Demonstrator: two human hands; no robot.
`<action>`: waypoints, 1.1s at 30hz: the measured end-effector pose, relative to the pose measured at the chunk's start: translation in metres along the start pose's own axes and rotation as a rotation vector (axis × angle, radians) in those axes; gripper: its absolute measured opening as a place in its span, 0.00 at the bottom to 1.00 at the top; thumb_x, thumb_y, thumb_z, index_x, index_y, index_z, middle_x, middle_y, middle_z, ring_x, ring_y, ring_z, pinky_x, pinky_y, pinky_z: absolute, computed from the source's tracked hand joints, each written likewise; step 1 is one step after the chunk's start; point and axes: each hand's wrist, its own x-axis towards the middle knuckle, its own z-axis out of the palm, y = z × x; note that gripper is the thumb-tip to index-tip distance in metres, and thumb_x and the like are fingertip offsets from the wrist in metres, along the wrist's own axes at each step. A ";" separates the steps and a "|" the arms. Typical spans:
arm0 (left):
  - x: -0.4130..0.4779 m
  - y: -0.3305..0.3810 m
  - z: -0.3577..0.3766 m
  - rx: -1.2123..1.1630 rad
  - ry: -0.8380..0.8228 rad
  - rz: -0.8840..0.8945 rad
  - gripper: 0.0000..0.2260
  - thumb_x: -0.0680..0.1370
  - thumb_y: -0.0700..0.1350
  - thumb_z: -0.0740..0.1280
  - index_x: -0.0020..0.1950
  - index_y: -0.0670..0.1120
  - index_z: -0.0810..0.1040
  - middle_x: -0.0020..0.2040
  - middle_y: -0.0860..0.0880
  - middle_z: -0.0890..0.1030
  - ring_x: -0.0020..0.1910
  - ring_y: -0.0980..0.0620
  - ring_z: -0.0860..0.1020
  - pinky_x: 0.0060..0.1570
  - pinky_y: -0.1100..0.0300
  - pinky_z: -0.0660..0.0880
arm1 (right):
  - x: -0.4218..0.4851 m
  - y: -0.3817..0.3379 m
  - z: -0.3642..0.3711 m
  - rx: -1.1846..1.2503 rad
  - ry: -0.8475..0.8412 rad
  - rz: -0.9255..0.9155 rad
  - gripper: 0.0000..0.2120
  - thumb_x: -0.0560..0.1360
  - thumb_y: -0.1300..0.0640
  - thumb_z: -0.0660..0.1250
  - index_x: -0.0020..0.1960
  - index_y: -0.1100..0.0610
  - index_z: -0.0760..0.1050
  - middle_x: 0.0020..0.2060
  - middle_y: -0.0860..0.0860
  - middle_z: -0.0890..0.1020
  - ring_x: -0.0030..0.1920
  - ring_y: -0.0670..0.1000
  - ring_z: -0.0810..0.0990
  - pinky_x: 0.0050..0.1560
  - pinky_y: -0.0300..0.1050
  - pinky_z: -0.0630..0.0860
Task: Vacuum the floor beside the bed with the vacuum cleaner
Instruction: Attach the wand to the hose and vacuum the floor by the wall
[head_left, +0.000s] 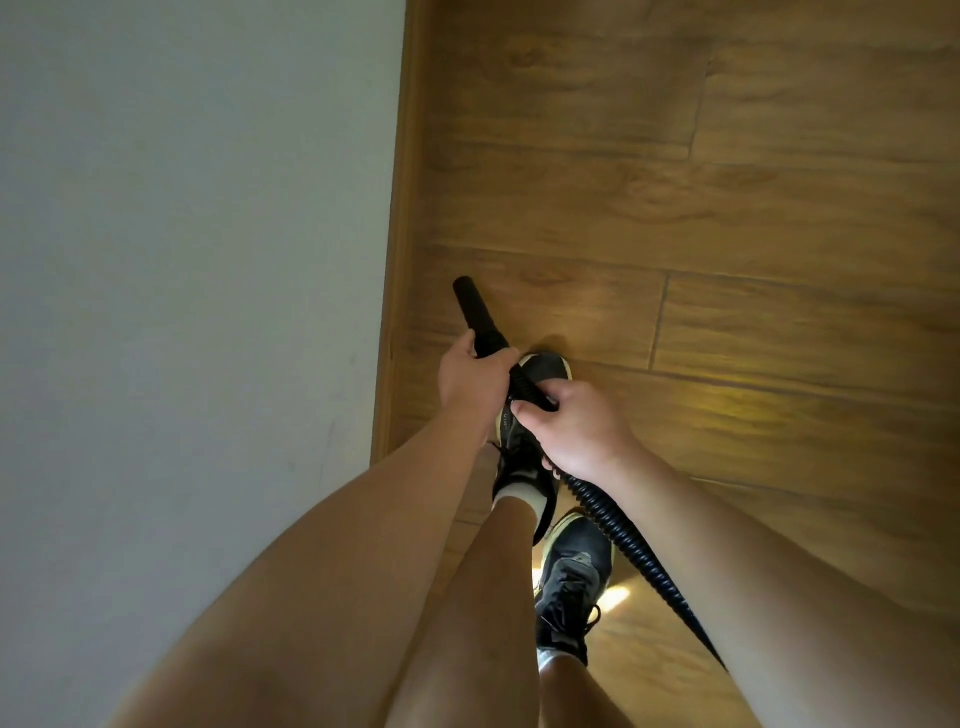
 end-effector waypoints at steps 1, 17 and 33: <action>-0.001 -0.005 -0.002 0.002 0.005 0.004 0.16 0.76 0.40 0.73 0.62 0.53 0.78 0.46 0.55 0.79 0.49 0.51 0.81 0.57 0.52 0.80 | -0.004 0.002 0.002 -0.013 0.004 -0.015 0.10 0.79 0.49 0.67 0.48 0.55 0.81 0.30 0.55 0.81 0.27 0.55 0.79 0.29 0.50 0.76; -0.064 -0.109 -0.051 0.044 0.088 -0.082 0.10 0.77 0.41 0.71 0.44 0.55 0.73 0.45 0.52 0.80 0.48 0.48 0.82 0.56 0.47 0.81 | -0.094 0.045 0.073 -0.196 -0.121 -0.022 0.10 0.81 0.46 0.64 0.44 0.48 0.76 0.28 0.48 0.79 0.30 0.55 0.82 0.30 0.48 0.76; -0.098 -0.204 -0.094 0.066 0.027 -0.099 0.30 0.77 0.38 0.71 0.78 0.50 0.67 0.62 0.47 0.79 0.54 0.47 0.81 0.59 0.48 0.80 | -0.157 0.102 0.159 -0.166 -0.101 0.032 0.12 0.81 0.44 0.63 0.52 0.51 0.77 0.33 0.54 0.83 0.32 0.57 0.84 0.37 0.57 0.82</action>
